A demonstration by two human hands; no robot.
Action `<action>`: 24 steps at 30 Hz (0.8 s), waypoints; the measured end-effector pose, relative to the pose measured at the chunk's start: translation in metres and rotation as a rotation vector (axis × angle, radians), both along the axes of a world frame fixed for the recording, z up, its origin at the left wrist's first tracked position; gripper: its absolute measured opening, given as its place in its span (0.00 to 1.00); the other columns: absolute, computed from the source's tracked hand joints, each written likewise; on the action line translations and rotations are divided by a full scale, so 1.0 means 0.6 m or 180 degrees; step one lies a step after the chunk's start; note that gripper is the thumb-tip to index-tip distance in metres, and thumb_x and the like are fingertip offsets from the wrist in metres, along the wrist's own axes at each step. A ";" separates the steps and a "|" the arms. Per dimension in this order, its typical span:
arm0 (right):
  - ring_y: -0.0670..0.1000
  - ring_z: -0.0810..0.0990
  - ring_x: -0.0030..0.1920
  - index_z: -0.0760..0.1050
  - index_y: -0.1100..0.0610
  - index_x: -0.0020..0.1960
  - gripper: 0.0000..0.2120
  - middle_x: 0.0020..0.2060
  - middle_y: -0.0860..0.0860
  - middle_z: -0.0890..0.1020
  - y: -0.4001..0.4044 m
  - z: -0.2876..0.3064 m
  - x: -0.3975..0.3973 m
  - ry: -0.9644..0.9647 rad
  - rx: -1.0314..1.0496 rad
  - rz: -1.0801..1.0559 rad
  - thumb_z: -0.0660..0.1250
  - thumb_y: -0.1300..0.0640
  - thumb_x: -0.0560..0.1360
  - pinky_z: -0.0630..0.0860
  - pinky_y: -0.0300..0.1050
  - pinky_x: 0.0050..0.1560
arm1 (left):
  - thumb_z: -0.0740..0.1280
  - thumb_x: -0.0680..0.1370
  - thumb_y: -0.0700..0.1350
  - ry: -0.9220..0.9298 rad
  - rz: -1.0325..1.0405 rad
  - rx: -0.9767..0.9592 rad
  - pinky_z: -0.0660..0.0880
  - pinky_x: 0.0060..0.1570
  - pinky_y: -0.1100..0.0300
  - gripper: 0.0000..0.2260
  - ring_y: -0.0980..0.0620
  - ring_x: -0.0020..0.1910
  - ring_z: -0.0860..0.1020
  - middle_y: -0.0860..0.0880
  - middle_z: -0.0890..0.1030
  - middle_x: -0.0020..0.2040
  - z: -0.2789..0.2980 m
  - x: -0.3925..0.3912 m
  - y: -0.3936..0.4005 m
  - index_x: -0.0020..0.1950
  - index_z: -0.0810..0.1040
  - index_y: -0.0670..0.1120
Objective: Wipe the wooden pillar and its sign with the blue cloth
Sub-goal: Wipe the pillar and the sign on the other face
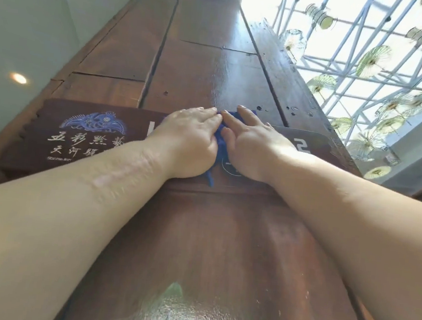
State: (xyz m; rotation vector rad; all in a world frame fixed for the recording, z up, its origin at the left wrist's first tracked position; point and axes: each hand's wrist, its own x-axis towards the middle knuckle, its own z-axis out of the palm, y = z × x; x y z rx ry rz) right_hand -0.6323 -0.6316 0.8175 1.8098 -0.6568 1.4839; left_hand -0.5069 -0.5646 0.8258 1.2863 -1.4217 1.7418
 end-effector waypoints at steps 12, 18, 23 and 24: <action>0.48 0.46 0.77 0.51 0.44 0.76 0.33 0.78 0.46 0.49 -0.094 -0.169 -0.081 -0.0419 0.0118 0.0127 0.33 0.41 0.73 0.41 0.45 0.74 | 0.47 0.74 0.49 -0.0776 -0.0279 0.0185 0.58 0.73 0.53 0.27 0.48 0.72 0.66 0.46 0.69 0.72 -0.123 -0.066 -0.065 0.71 0.68 0.44; 0.47 0.47 0.77 0.51 0.46 0.76 0.31 0.78 0.47 0.51 -0.077 -0.179 -0.076 -0.0431 0.0245 0.0454 0.37 0.43 0.74 0.44 0.43 0.75 | 0.47 0.75 0.49 -0.0803 -0.0169 0.0318 0.60 0.72 0.50 0.27 0.46 0.72 0.65 0.45 0.68 0.73 -0.134 -0.062 -0.066 0.72 0.67 0.43; 0.46 0.45 0.77 0.48 0.46 0.76 0.28 0.78 0.48 0.49 -0.093 -0.130 -0.100 -0.0251 0.0246 0.0258 0.41 0.46 0.76 0.45 0.45 0.76 | 0.39 0.73 0.53 -0.0670 -0.0170 0.0289 0.51 0.74 0.56 0.32 0.52 0.76 0.56 0.47 0.60 0.76 -0.101 -0.089 -0.072 0.75 0.59 0.45; 0.47 0.45 0.77 0.49 0.46 0.76 0.27 0.78 0.48 0.49 -0.091 -0.118 -0.109 -0.0248 0.0296 0.0263 0.43 0.47 0.78 0.46 0.46 0.76 | 0.40 0.75 0.52 -0.0603 -0.0172 0.0282 0.49 0.74 0.57 0.30 0.52 0.76 0.54 0.48 0.58 0.77 -0.095 -0.098 -0.077 0.76 0.57 0.45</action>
